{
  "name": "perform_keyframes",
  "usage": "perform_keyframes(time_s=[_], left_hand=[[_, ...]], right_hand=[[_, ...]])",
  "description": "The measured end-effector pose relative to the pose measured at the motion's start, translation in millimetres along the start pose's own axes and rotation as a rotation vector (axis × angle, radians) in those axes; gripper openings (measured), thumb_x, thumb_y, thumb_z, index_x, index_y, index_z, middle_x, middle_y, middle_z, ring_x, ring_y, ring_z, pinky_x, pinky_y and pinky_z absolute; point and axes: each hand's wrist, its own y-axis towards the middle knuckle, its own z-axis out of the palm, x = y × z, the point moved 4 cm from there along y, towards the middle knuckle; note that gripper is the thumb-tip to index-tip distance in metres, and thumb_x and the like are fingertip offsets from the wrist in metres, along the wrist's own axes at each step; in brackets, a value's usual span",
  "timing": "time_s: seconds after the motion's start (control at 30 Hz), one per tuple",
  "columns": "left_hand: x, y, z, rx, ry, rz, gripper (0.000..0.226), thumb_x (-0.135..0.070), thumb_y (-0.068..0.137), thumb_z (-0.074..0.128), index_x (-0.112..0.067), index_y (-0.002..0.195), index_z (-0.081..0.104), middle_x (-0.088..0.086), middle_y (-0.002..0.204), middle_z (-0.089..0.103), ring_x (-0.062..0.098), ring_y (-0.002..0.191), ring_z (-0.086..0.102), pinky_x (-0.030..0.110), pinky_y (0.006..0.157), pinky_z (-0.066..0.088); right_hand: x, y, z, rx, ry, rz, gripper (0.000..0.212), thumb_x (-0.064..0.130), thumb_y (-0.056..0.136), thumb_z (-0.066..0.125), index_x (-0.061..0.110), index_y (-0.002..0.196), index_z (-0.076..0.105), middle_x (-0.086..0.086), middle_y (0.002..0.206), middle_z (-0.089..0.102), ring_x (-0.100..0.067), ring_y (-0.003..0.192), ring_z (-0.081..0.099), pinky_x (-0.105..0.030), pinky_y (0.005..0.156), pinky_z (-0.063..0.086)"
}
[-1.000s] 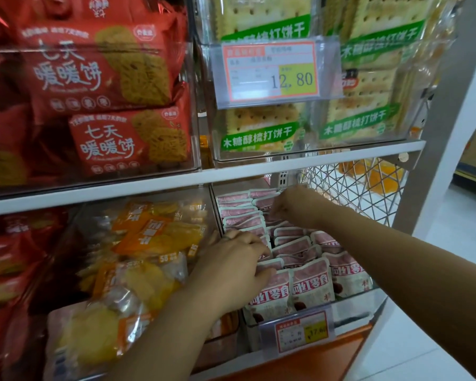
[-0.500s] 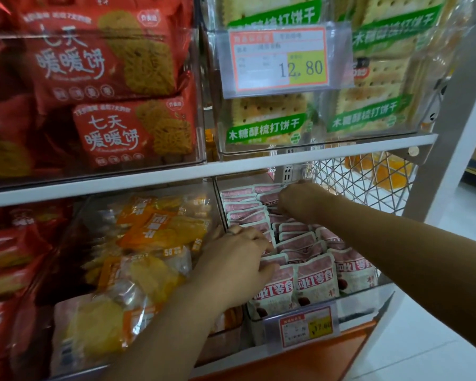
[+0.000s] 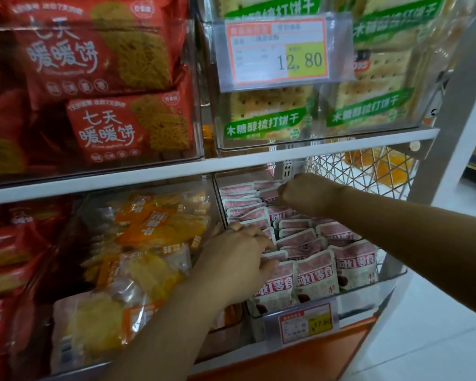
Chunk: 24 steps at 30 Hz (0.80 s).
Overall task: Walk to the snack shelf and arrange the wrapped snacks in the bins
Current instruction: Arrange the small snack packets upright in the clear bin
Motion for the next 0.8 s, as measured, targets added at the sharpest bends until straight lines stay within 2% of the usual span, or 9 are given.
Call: perform_keyframes(time_s=[0.1, 0.27, 0.37, 0.53, 0.6, 0.67, 0.73, 0.8], left_hand=[[0.7, -0.7, 0.6, -0.004, -0.012, -0.002, 0.04, -0.05, 0.093, 0.041, -0.036, 0.13, 0.05, -0.017, 0.138, 0.043, 0.011, 0.129, 0.033, 0.042, 0.113, 0.019], [0.1, -1.2, -0.1, -0.006, 0.001, 0.002, 0.041, -0.05, 0.093, 0.04, -0.035, 0.13, 0.05, -0.017, 0.138, 0.044, 0.011, 0.128, 0.034, 0.042, 0.112, 0.019], [-0.8, -0.6, -0.7, -0.016, -0.001, -0.001, 0.041, -0.05, 0.093, 0.041, -0.035, 0.129, 0.051, -0.017, 0.138, 0.045, 0.011, 0.128, 0.035, 0.041, 0.112, 0.02], [-1.0, -0.3, -0.9, -0.001, 0.002, -0.005, 0.041, -0.05, 0.093, 0.04, -0.035, 0.13, 0.05, -0.017, 0.139, 0.044, 0.011, 0.129, 0.034, 0.041, 0.112, 0.02], [-0.6, -1.2, -0.9, 0.002, 0.003, -0.006, 0.042, -0.051, 0.093, 0.04, -0.036, 0.13, 0.05, -0.017, 0.139, 0.043, 0.011, 0.129, 0.034, 0.042, 0.112, 0.02], [-0.4, -1.8, -1.4, 0.004, 0.005, -0.008, 0.042, -0.052, 0.093, 0.04, -0.036, 0.13, 0.05, -0.017, 0.139, 0.043, 0.011, 0.129, 0.034, 0.042, 0.112, 0.02], [-0.4, -1.0, -1.6, 0.0, 0.009, -0.009, 0.042, -0.051, 0.093, 0.04, -0.035, 0.13, 0.05, -0.016, 0.139, 0.044, 0.011, 0.129, 0.034, 0.043, 0.112, 0.021], [-0.9, -0.6, -1.7, -0.011, -0.01, -0.011, 0.041, -0.051, 0.093, 0.042, -0.035, 0.129, 0.052, -0.016, 0.138, 0.045, 0.011, 0.128, 0.035, 0.043, 0.111, 0.023]], right_hand=[[7.6, -3.0, 16.0, 0.033, 0.153, 0.034, 0.036, 0.004, 0.093, 0.039, 0.012, 0.125, 0.053, -0.013, 0.109, 0.064, -0.03, 0.098, 0.063, -0.038, 0.08, 0.052], [-4.4, -0.4, 24.9, 0.017, 0.24, 0.073, 0.033, 0.003, 0.088, 0.046, 0.015, 0.114, 0.063, -0.012, 0.107, 0.066, -0.029, 0.098, 0.064, -0.039, 0.084, 0.052], [-9.3, 1.1, 22.0, 0.007, 0.163, 0.06, 0.031, 0.0, 0.086, 0.047, 0.012, 0.109, 0.064, -0.012, 0.106, 0.065, -0.031, 0.099, 0.063, -0.041, 0.086, 0.052], [12.2, 2.1, 22.7, 0.034, 0.033, 0.018, 0.028, 0.002, 0.092, 0.042, 0.006, 0.113, 0.061, -0.011, 0.113, 0.062, -0.031, 0.101, 0.062, -0.039, 0.085, 0.049], [5.9, -0.5, 23.3, 0.034, 0.118, 0.059, 0.028, 0.005, 0.092, 0.042, 0.009, 0.11, 0.063, -0.009, 0.112, 0.064, -0.028, 0.101, 0.063, -0.038, 0.09, 0.049], [-6.1, -4.9, 17.9, -0.002, 0.239, 0.132, 0.027, 0.016, 0.093, 0.044, 0.019, 0.108, 0.066, -0.005, 0.111, 0.066, -0.024, 0.102, 0.063, -0.037, 0.092, 0.048], [-9.8, -5.6, 5.1, -0.096, 0.486, 0.215, 0.027, 0.025, 0.095, 0.045, 0.023, 0.112, 0.066, -0.002, 0.117, 0.065, -0.022, 0.106, 0.061, -0.036, 0.095, 0.046], [2.2, 1.4, -12.1, -0.208, 0.734, 0.235, 0.028, 0.022, 0.095, 0.048, 0.019, 0.118, 0.063, -0.003, 0.125, 0.061, -0.023, 0.112, 0.058, -0.036, 0.097, 0.044]])
